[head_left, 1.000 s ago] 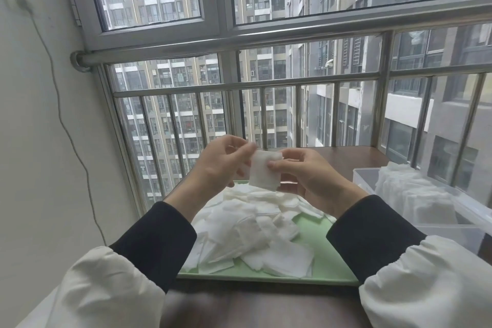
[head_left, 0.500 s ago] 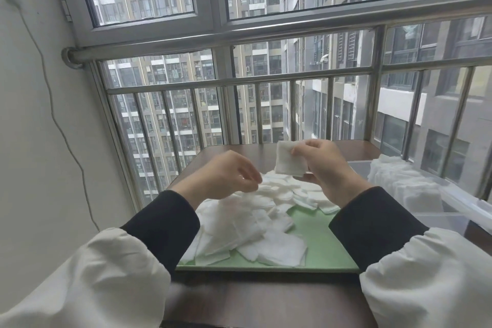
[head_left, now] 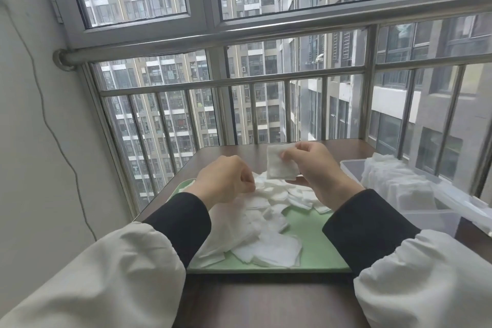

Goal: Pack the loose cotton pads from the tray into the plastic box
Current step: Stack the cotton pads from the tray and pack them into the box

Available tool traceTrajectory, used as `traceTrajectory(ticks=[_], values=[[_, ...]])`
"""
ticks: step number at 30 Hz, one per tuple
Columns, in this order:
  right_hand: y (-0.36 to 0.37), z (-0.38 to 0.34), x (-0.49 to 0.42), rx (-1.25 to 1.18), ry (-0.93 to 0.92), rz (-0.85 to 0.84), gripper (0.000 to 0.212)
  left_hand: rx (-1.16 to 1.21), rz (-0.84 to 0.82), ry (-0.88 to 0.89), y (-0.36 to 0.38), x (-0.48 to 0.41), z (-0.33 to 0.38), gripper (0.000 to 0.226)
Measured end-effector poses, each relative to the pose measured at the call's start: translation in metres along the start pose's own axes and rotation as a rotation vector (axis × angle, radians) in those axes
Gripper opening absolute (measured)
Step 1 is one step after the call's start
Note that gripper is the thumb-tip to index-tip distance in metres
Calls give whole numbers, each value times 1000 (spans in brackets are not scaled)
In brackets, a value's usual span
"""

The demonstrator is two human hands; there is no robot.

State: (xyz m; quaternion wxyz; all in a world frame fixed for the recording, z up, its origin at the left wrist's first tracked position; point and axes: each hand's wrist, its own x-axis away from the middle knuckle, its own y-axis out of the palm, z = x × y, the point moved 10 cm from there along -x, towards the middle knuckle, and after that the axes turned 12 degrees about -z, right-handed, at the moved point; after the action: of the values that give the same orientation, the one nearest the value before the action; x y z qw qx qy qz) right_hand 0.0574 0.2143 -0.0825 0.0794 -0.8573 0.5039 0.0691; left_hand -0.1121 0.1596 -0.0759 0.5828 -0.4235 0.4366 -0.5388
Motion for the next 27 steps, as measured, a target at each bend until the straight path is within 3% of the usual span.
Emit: traceTrajectory(ticks=[9,12,19,23,27], values=[[-7,-1,2,-45,-2,49,4,205,91,51,-27,15,0,12],[-12,-1,2,-45,-5,89,5,549,118,68,-33,24,-8,11],[-3,11,0,-84,93,19,9,1389,-27,113,-8,33,2,19],[12,16,1,-143,128,-93,3,1597,-112,42,12,35,14,25],[15,14,2,-144,116,-114,18,1695,-109,-94,28,34,10,37]])
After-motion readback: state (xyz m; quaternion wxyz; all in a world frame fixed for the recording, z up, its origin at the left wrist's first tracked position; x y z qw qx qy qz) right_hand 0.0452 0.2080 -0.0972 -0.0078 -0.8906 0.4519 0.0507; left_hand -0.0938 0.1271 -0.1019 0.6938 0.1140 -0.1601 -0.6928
